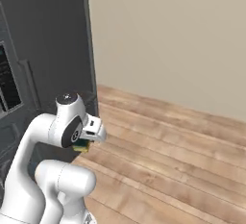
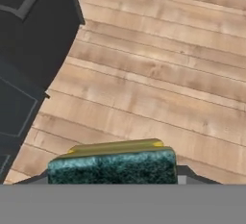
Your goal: Place the sponge inside the microwave to prepare for sanitizing.
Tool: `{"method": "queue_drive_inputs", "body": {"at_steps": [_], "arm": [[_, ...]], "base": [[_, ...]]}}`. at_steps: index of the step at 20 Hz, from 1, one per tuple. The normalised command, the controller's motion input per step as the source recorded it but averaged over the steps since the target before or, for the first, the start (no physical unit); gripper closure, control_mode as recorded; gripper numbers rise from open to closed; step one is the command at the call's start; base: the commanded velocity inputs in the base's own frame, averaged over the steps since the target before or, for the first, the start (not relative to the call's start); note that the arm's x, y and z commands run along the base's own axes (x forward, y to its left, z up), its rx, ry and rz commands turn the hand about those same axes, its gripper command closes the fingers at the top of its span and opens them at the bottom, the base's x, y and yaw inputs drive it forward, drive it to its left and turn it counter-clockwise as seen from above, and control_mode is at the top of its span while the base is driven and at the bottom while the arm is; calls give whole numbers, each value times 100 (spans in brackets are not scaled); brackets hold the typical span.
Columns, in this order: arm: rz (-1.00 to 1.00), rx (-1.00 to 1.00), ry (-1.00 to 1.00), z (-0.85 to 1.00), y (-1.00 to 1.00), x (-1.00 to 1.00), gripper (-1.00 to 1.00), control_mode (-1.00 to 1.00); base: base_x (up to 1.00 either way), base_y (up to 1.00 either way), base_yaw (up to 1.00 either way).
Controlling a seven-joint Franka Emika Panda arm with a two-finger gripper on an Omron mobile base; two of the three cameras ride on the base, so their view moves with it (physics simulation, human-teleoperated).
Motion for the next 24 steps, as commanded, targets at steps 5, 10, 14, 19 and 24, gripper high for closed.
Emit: {"method": "queue_drive_inputs", "body": {"at_steps": [5, 10, 14, 19, 24], "arm": [[0, 0, 0, 0, 0, 0, 100, 100], [0, 0, 0, 0, 0, 0, 100, 100], [0, 0, 0, 0, 0, 0, 100, 100], [0, 0, 0, 0, 0, 0, 100, 100], [0, 0, 0, 0, 0, 0, 100, 100]], "base": [[48, -5, 70], [45, -5, 73], [62, -6, 56], [52, -4, 64], [23, 3, 74]]}}
